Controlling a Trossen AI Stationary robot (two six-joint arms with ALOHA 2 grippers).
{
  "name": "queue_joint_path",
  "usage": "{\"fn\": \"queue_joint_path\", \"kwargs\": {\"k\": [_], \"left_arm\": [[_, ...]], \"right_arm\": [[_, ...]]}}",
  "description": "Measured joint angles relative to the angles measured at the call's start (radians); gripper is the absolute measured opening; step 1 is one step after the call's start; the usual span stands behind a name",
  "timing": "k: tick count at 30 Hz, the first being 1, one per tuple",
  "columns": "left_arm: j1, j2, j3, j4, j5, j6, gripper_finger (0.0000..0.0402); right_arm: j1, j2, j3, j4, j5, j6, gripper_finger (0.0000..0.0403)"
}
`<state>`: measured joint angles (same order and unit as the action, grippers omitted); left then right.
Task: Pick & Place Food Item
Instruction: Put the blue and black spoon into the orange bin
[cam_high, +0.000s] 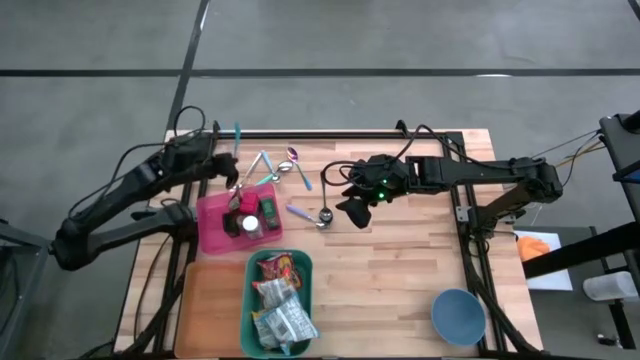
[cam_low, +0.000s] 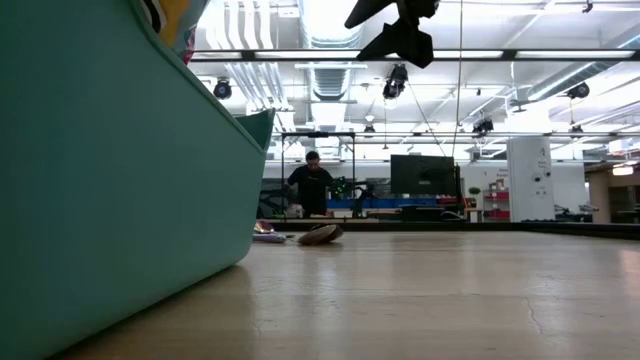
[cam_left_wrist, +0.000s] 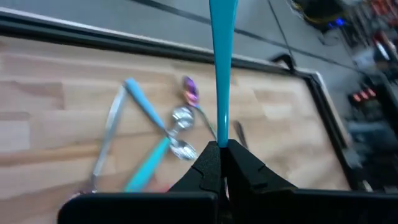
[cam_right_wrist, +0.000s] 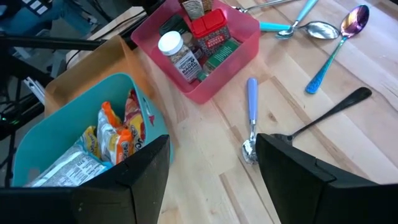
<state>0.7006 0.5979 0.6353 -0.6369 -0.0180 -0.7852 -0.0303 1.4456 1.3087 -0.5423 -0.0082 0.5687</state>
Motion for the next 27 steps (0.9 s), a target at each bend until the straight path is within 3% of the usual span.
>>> {"fn": "queue_joint_path", "kwargs": {"k": [7,14,20,27], "left_arm": [[-0.169,-0.001,0.157,-0.244,-0.004,-0.058,0.0003],[-0.376,-0.001,0.236,-0.471,-0.012,-0.292,0.0003],[-0.614,0.009,0.25,-0.561,-0.024,-0.511,0.0003],[-0.97,0.063,0.253,-0.608,-0.082,-0.833,0.0003]], "right_arm": [[0.0,0.0,0.0,0.0,0.0,0.0,0.0233],[0.0,0.0,0.0,0.0,0.001,0.0,0.0233],[0.0,0.0,0.0,0.0,0.001,0.0,0.0233],[0.0,0.0,0.0,0.0,0.001,0.0,0.0233]]}}
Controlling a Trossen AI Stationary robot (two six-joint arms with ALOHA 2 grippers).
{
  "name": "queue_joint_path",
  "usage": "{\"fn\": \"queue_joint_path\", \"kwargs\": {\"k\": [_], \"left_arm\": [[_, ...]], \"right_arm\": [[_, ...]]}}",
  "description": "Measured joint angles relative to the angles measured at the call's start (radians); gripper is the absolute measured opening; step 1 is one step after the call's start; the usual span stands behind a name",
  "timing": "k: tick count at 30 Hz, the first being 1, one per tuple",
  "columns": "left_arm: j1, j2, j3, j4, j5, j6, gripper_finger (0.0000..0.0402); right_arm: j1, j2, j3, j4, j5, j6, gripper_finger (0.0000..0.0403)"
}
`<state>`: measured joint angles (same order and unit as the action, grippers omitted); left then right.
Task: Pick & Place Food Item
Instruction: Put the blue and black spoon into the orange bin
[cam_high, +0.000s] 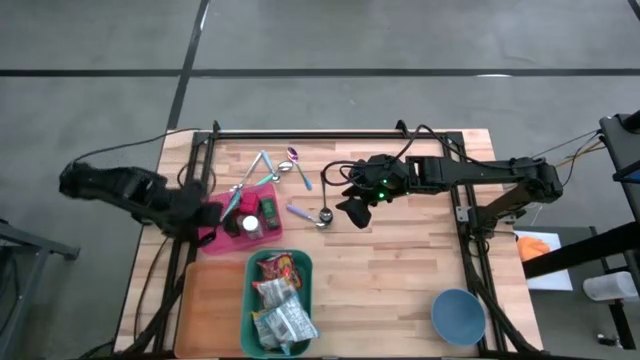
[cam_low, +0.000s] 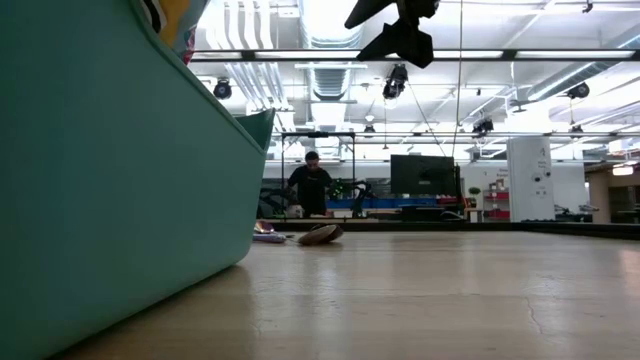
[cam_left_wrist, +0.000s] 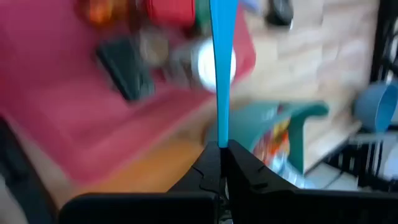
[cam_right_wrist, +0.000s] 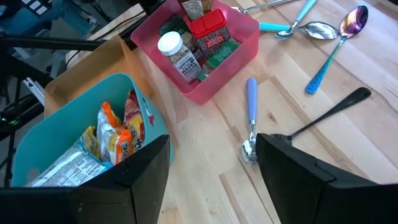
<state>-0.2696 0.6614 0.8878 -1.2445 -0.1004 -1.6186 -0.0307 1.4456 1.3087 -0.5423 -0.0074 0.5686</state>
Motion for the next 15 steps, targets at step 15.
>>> {"fn": "queue_joint_path", "kwargs": {"k": [15], "left_arm": [[-0.666,0.248,0.03,-0.021,-0.109,-0.764,0.0003]], "right_arm": [[0.0,0.0,0.0,0.0,0.0,0.0,0.0233]]}}
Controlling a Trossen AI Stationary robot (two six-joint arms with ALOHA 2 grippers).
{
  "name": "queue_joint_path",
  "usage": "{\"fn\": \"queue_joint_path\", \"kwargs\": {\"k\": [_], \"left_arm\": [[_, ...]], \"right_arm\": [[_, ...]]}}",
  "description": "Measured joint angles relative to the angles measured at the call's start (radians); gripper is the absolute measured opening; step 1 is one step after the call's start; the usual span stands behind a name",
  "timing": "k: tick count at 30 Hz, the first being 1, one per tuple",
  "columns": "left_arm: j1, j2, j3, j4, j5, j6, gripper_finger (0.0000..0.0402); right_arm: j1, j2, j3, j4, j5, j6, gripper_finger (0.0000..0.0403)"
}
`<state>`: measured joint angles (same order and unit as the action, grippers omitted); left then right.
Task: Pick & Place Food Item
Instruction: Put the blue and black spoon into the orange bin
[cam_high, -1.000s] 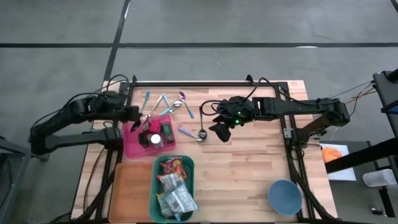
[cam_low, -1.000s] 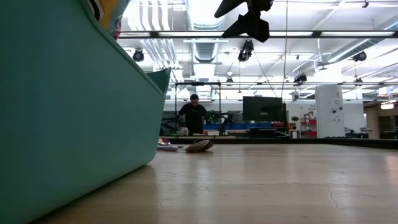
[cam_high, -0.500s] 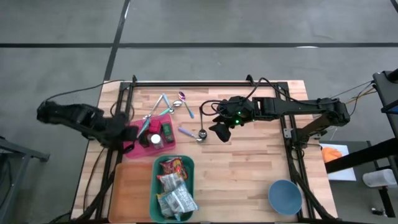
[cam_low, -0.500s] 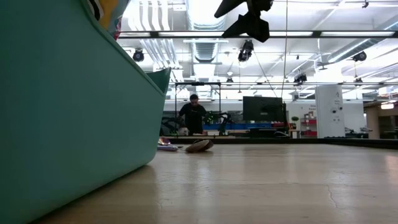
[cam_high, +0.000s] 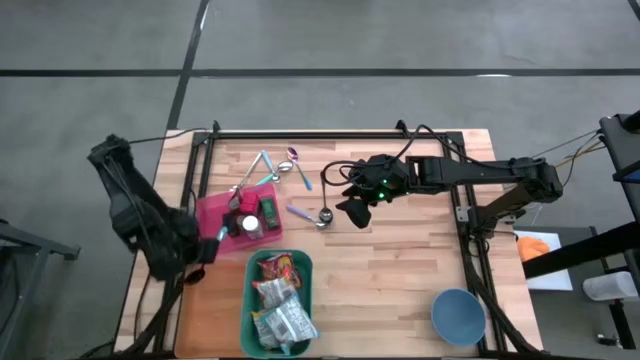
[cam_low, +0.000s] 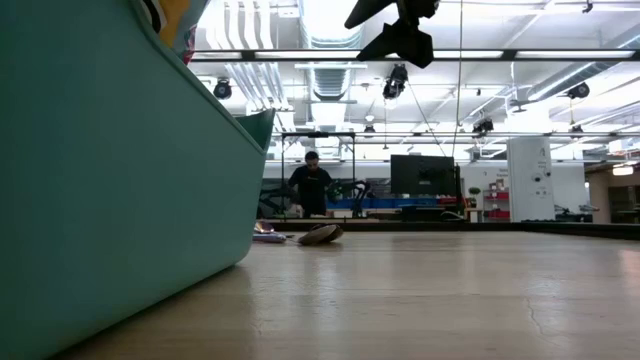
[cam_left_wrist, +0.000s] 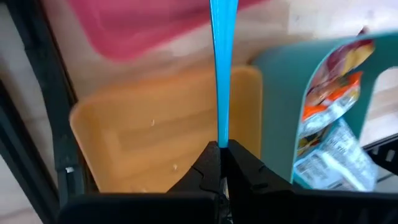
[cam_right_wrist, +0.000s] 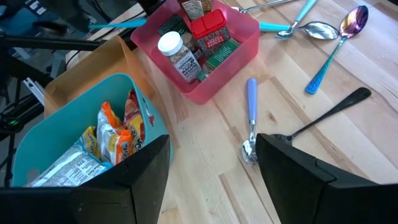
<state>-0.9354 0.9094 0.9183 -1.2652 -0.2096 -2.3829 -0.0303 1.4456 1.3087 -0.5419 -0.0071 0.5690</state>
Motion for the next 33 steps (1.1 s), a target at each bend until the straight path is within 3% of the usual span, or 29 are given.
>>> {"fn": "queue_joint_path", "kwargs": {"k": [6,12,19,33], "left_arm": [[-0.066,0.122,0.0,0.113,0.039,-0.083,0.0003],[-0.084,0.218,0.009,0.266,0.045,-0.013,0.0003],[-0.085,0.305,0.009,0.319,0.045,-0.015,0.0003],[-0.087,0.432,0.009,0.43,0.056,-0.228,0.0003]], "right_arm": [[0.0,0.0,0.0,0.0,0.0,0.0,0.0233],[0.0,0.0,0.0,0.0,0.0,0.0,0.0233],[0.0,0.0,0.0,0.0,0.0,0.0,0.0233],[0.0,0.0,0.0,0.0,0.002,0.0,0.0233]]}}
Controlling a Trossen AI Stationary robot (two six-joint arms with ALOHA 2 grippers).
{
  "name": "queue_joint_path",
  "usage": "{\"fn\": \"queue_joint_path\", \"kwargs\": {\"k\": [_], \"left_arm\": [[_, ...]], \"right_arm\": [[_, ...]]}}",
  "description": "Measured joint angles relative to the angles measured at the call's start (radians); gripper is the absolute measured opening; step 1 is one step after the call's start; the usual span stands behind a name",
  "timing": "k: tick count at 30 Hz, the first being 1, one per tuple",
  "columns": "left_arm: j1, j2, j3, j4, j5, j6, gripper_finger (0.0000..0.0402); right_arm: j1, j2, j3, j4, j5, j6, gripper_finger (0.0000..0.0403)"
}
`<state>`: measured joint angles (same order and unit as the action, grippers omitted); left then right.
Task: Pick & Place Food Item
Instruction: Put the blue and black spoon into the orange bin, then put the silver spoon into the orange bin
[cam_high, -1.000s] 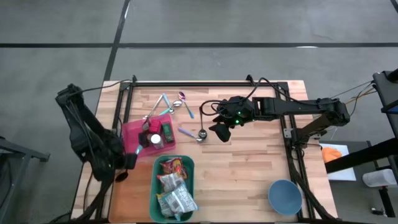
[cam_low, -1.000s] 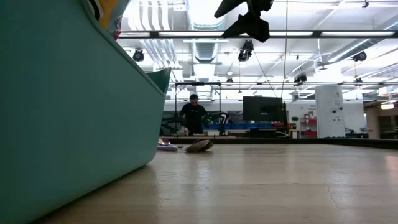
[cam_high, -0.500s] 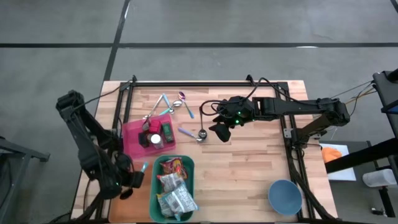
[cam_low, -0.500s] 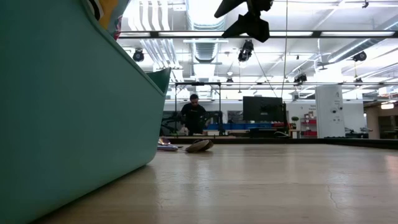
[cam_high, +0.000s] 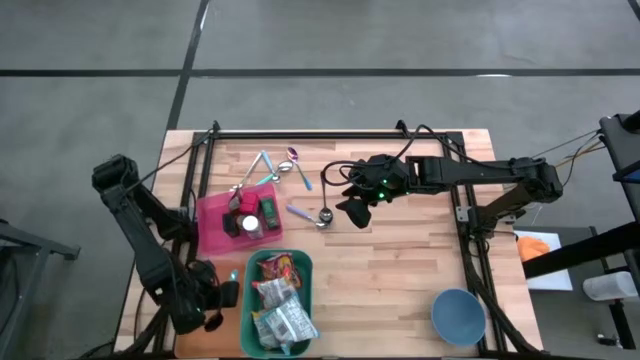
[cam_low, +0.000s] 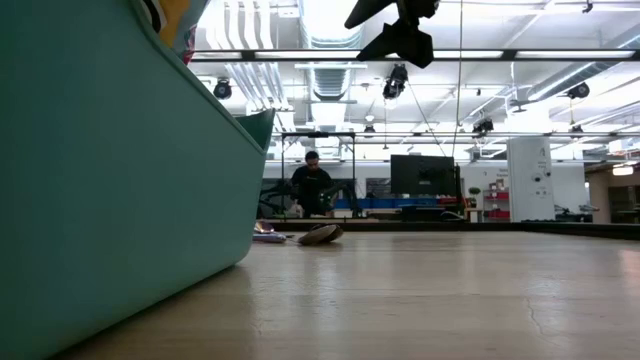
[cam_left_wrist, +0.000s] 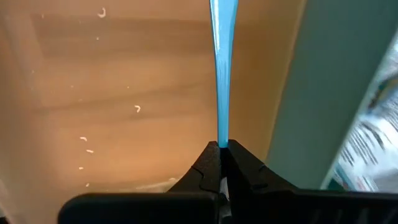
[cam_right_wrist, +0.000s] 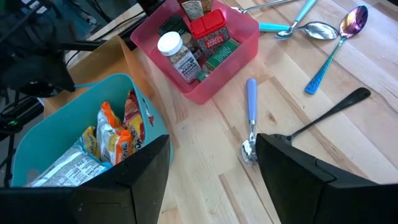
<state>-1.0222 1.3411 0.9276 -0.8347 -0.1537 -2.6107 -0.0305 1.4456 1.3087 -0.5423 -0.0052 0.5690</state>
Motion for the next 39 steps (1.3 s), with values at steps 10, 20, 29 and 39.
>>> {"fn": "queue_joint_path", "kwargs": {"k": [10,20,29,39], "left_arm": [[0.032,0.146,0.0,-0.017,-0.012,-0.034,0.0003],[0.045,0.258,0.0,-0.009,-0.094,0.01,0.0006],[0.043,0.256,0.0,0.023,-0.097,-0.009,0.009],[0.043,0.201,0.005,0.024,-0.101,0.016,0.0171]], "right_arm": [[0.0,0.0,0.0,0.0,-0.001,0.0,0.0233],[0.0,0.0,0.0,0.0,-0.002,0.0,0.0233],[0.0,0.0,0.0,0.0,-0.002,0.0,0.0233],[0.0,0.0,0.0,0.0,-0.002,0.0,0.0233]]}}
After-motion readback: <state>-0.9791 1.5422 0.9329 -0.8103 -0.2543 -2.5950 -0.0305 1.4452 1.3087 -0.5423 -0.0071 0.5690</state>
